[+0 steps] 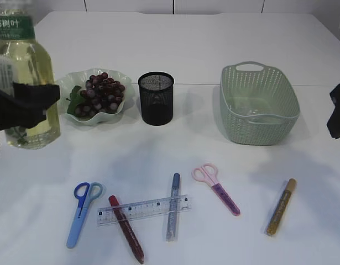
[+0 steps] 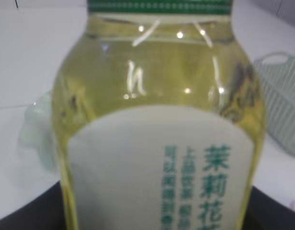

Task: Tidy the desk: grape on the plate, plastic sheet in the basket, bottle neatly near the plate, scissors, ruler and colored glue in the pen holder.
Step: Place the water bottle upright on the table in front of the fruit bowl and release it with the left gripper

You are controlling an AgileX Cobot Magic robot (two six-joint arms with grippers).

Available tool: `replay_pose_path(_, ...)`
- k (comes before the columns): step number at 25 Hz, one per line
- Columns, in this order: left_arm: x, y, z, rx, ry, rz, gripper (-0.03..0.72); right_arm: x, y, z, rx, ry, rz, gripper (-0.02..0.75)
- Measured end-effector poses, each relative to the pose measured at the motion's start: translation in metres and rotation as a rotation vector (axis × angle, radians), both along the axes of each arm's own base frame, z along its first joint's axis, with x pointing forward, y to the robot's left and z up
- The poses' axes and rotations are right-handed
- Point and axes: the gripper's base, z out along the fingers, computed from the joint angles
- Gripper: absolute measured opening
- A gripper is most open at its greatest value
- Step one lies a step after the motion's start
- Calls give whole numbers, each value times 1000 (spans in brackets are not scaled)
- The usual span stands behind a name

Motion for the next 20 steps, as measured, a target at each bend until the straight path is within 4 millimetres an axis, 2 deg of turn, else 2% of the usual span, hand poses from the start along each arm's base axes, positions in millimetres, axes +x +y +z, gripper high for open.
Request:
replay_pose_path(4, 10, -9, 2, -126, -123, -23, 453, 0, 0, 0, -2, 0, 0, 512)
replay_pose_path(8, 20, -20, -4, -168, -244, -97, 453, 0, -1, 0, -8, -1, 1, 512)
replay_pose_path(12, 34, -26, -28, -180, -287, -126, 453, 0, -1, 0, -12, -2, 1, 512)
replay_pose_path(16, 45, -24, -61, -157, -199, -95, 453, 0, -1, 0, -14, -2, 2, 512)
replay_pose_path(20, 50, -22, -76, -156, -151, -54, 453, 0, -1, 0, -13, -4, 2, 512)
